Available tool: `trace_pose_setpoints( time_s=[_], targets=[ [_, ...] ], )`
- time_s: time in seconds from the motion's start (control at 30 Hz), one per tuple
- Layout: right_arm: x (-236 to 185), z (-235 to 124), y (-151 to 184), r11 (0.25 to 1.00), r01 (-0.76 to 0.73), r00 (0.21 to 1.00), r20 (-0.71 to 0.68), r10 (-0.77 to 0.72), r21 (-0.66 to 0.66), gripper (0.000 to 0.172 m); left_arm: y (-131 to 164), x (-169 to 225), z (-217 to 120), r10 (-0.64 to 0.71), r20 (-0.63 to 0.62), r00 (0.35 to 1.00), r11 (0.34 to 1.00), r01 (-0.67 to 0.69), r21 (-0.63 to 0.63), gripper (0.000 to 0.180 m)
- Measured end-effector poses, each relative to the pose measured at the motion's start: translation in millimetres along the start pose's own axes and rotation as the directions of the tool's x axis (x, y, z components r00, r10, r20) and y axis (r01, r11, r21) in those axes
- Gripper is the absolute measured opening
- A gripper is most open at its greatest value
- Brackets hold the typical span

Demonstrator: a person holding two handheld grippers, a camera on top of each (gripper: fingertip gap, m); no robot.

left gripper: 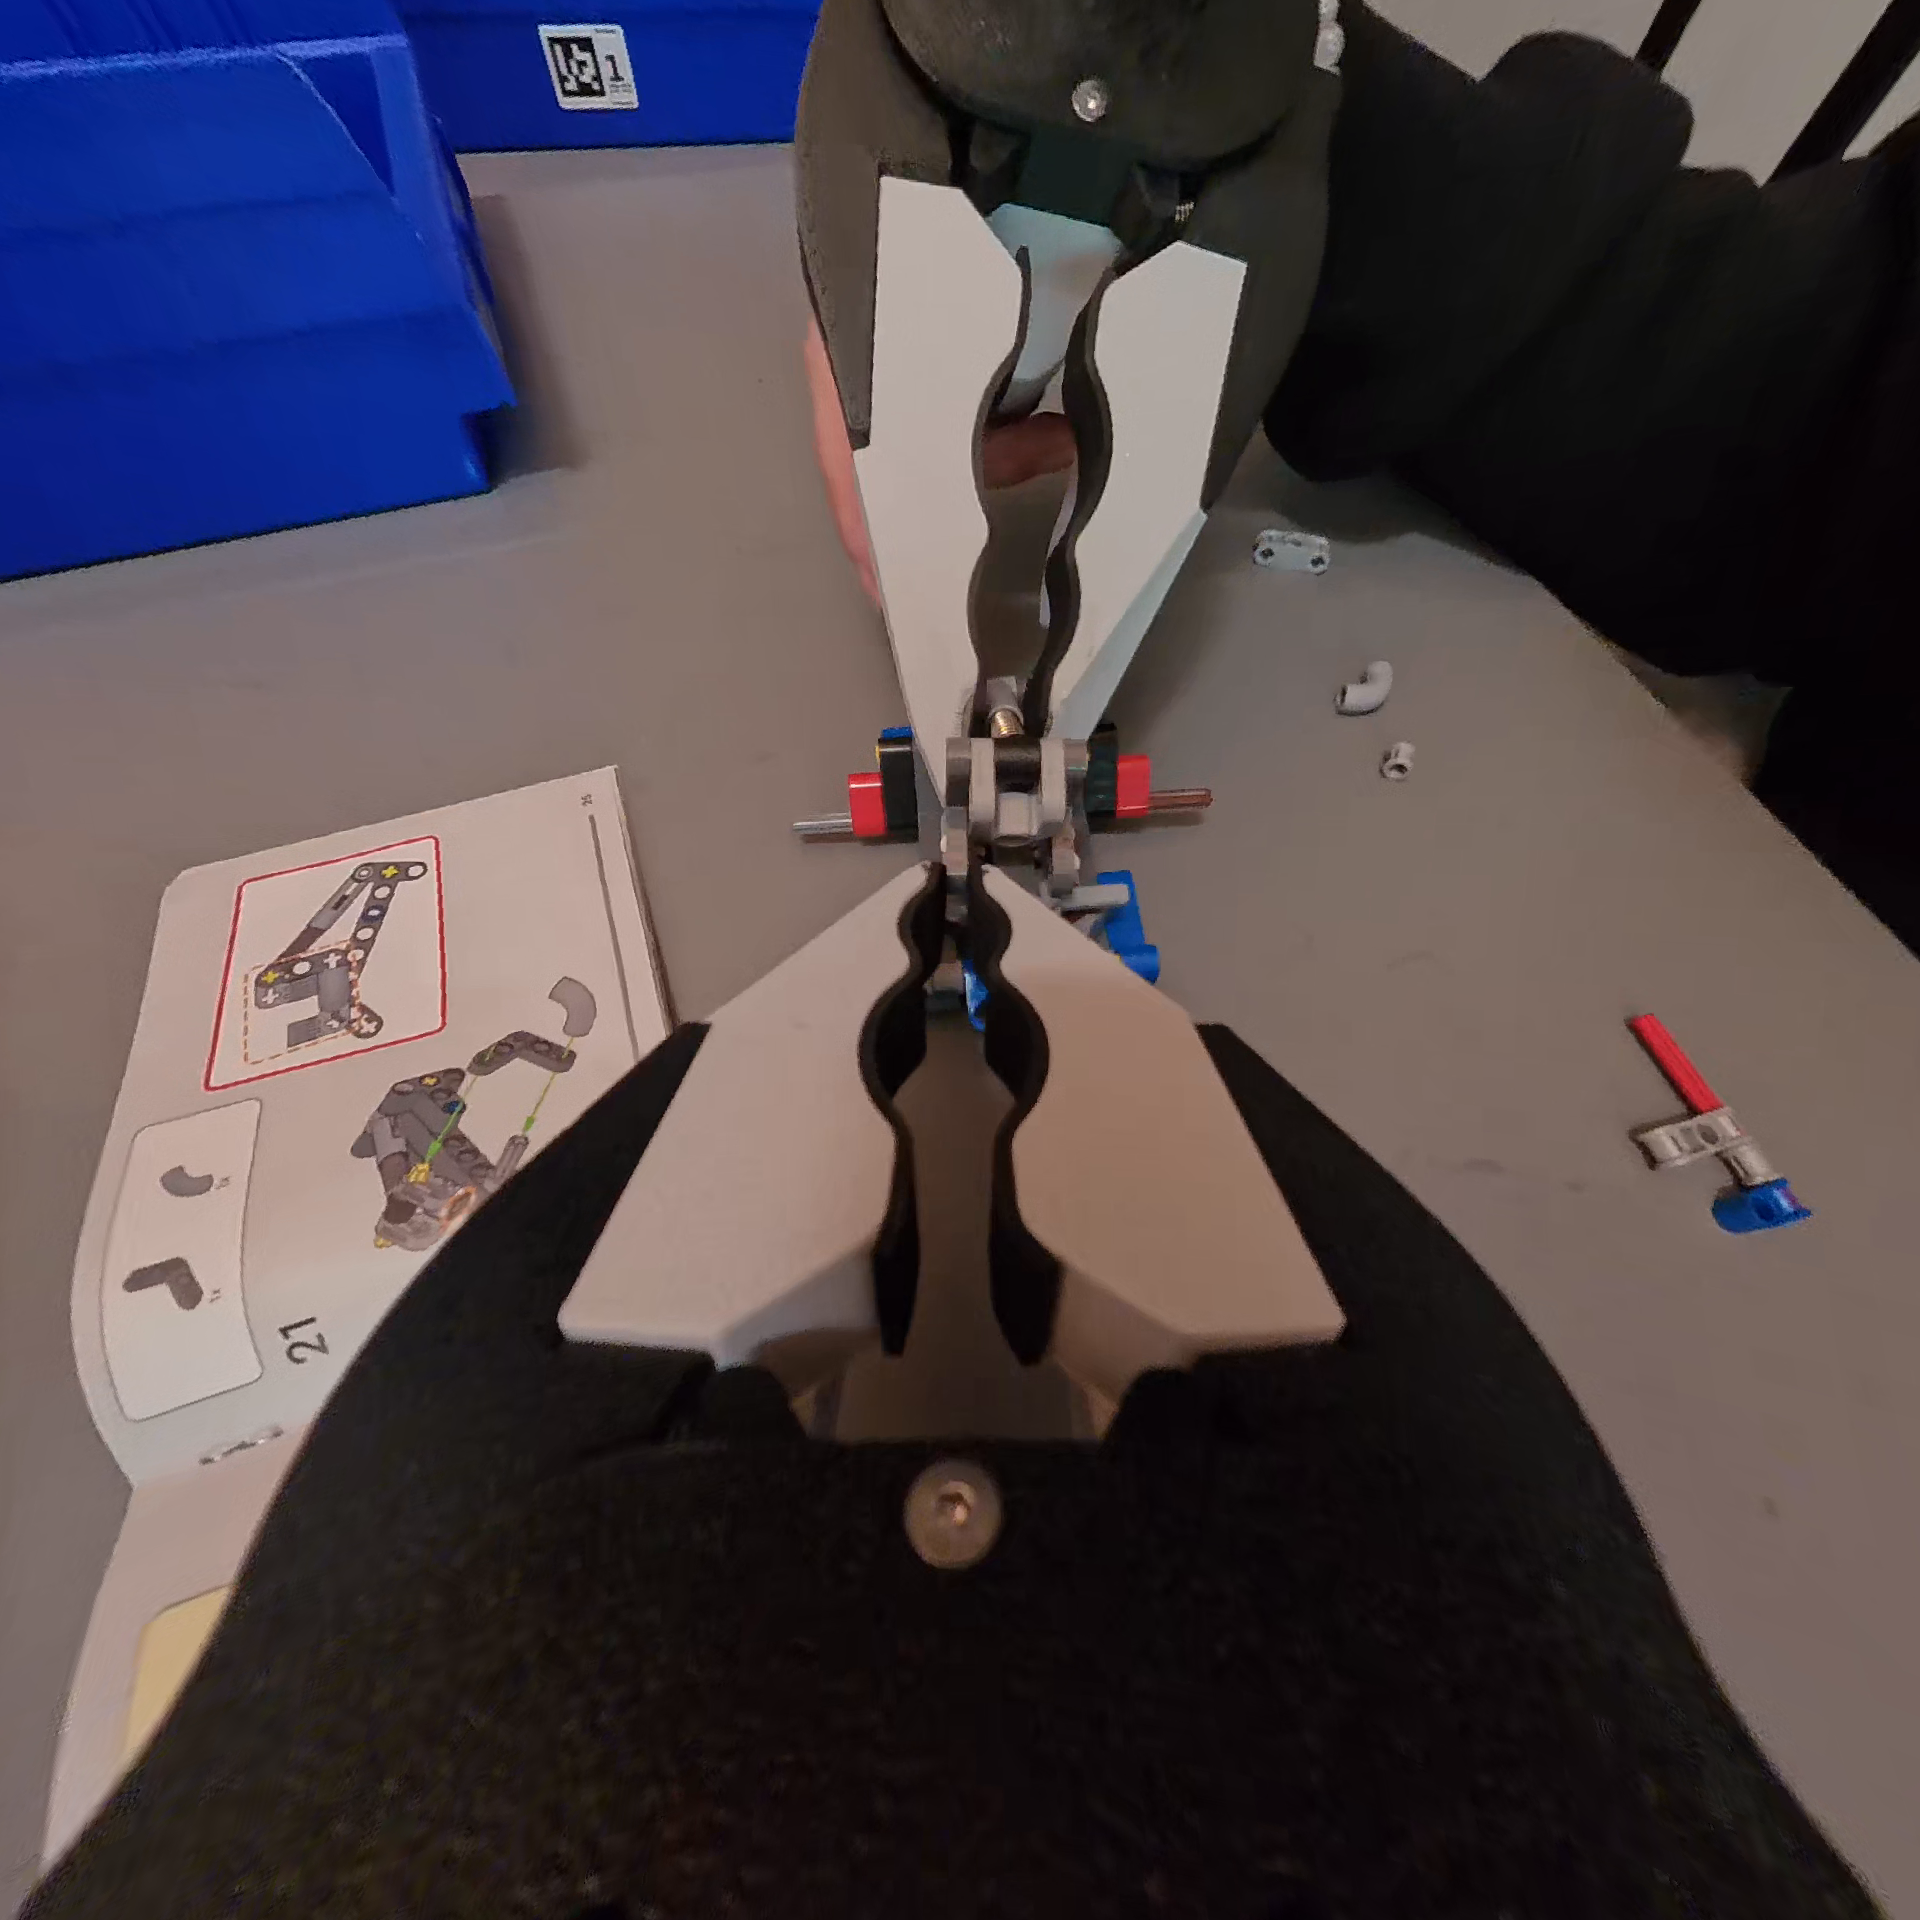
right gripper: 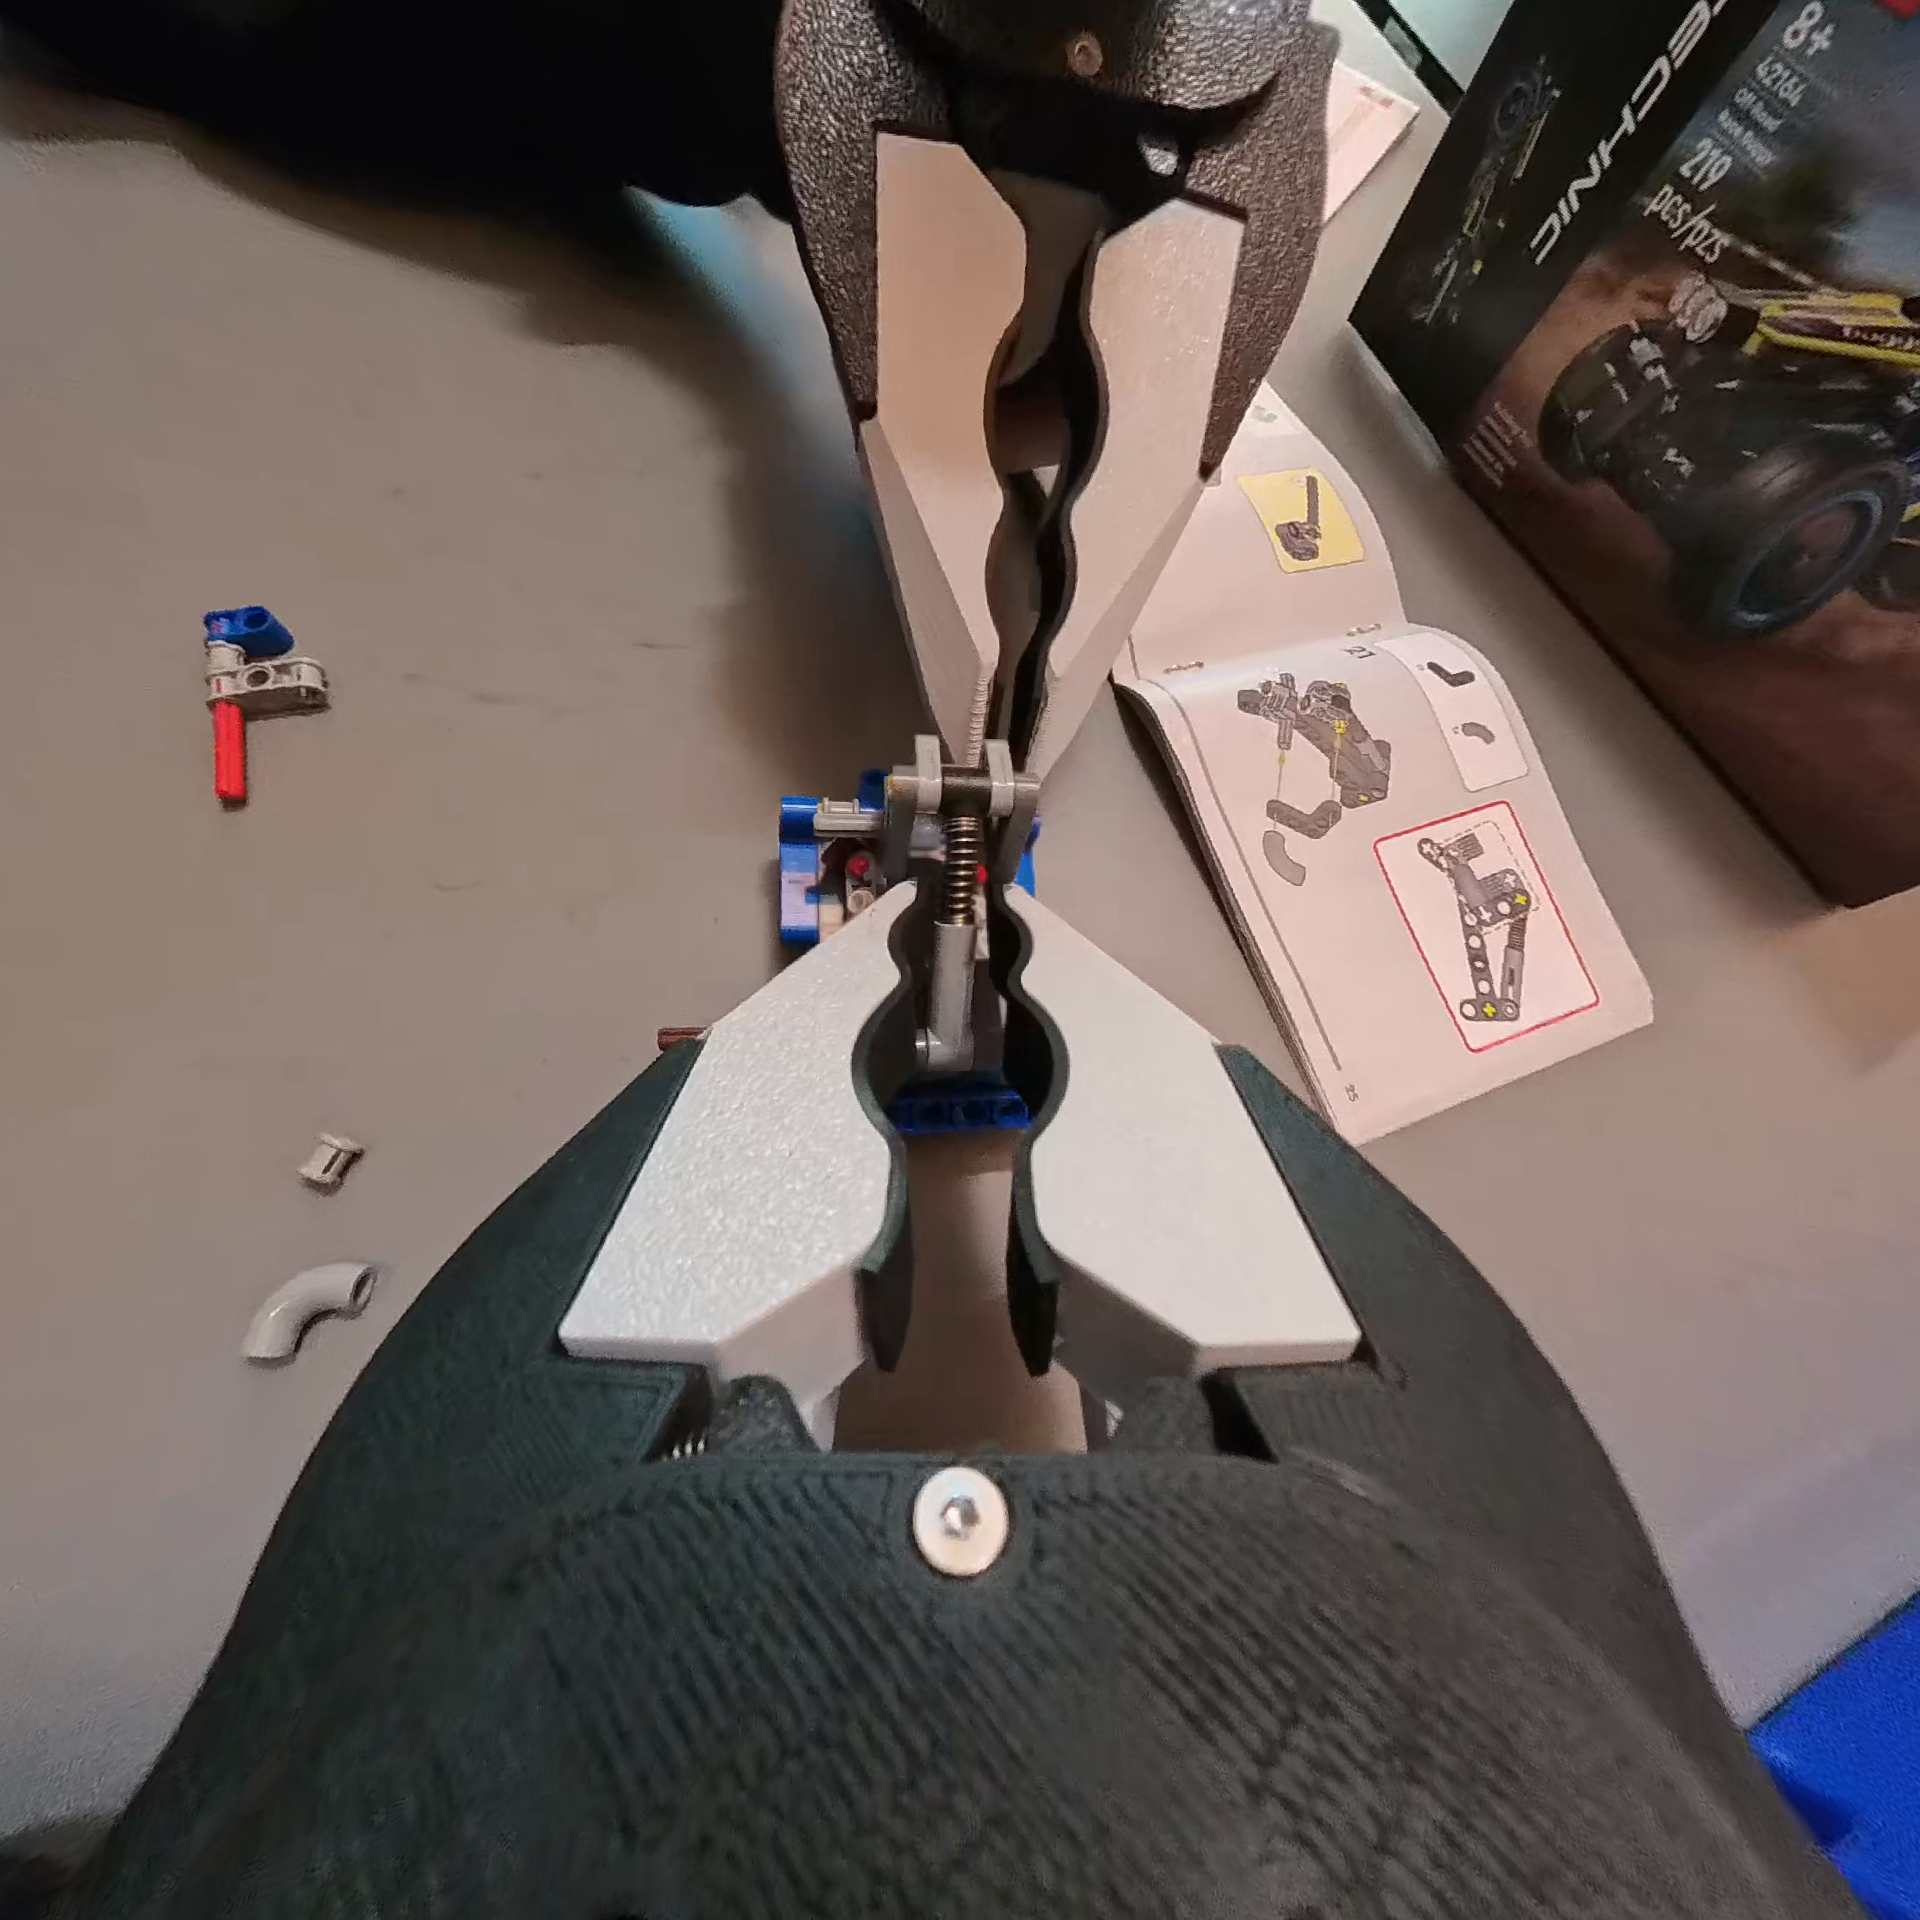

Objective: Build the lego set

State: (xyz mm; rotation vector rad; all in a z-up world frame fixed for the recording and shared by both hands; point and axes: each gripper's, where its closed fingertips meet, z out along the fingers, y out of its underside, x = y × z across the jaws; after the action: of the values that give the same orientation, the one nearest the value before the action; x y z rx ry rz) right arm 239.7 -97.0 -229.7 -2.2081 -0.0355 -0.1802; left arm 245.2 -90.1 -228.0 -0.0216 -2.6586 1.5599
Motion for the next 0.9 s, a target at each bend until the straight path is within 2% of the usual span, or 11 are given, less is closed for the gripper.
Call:
trace_pose_setpoints(
  time_s=[0.17,0.3,0.43,0.6,0.73,0.9],
  targets=[
    [2,1,0,0.998,0.016,1.000,0.004,-0.016,0.059,0.004,0,-6,-1,0.080,0.005,0.997,0.996,-0.079,-0.040,0.006],
    [1,1,-1,0.993,-0.005,1.000,-0.011,0.007,0.118,0.004,2,-10,-1,0.032,-0.037,0.999,0.999,-0.033,-0.027,0.020],
    [3,-1,0,0.992,-0.022,0.999,-0.028,0.026,0.123,0.003,2,-9,-1,-0.050,-0.092,0.994,0.999,0.051,0.007,0.018],
    [3,-1,0,0.987,-0.049,0.999,-0.014,0.052,0.156,0.004,1,-4,3,-0.044,-0.172,0.984,0.999,0.046,0.008,0.012],
    [6,-1,0,0.987,-0.037,0.998,-0.036,0.044,0.156,0.003,2,-5,8,-0.106,-0.230,0.967,0.994,0.102,-0.027,0.010],
    [12,-5,-1,0.983,-0.012,0.996,-0.090,0.029,0.181,0.004,0,0,5,-0.103,-0.268,0.958,0.994,0.105,-0.009,0.006]
  ],
)
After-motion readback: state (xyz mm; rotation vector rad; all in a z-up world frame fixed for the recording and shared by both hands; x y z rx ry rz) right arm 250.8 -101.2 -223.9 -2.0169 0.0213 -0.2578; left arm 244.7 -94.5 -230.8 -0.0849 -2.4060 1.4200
